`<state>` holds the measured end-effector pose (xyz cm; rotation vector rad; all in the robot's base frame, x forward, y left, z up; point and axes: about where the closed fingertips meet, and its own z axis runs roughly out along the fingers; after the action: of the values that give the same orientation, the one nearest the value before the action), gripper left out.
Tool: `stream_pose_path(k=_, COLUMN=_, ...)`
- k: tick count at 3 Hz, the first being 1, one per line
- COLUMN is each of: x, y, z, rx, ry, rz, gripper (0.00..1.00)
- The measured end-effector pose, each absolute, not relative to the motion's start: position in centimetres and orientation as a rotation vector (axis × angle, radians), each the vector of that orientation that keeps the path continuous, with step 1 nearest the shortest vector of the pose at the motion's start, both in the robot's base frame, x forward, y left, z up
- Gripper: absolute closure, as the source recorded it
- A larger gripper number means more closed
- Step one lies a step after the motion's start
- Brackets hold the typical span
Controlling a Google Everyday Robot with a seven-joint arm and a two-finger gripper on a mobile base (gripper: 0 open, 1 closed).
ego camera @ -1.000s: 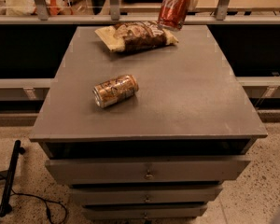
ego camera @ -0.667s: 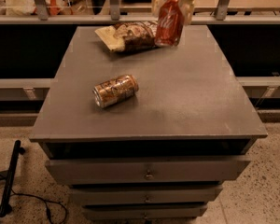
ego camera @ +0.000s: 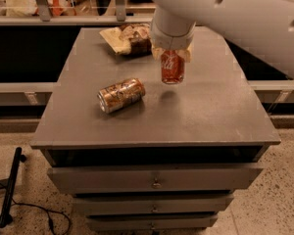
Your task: Place coke can upright
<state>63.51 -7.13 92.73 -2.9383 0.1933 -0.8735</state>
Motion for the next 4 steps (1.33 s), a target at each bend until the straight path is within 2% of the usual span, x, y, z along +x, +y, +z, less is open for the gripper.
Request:
stream_pose_path(k=2, x=61.3, y=-7.0, z=90.7, rx=-2.819, ry=0.263, rz=-1.233, gripper=1.0)
stream_pose_path(k=4, x=57.3, y=-7.4, z=89.4, rx=-2.734, ry=0.331, rz=-1.47, gripper=1.0)
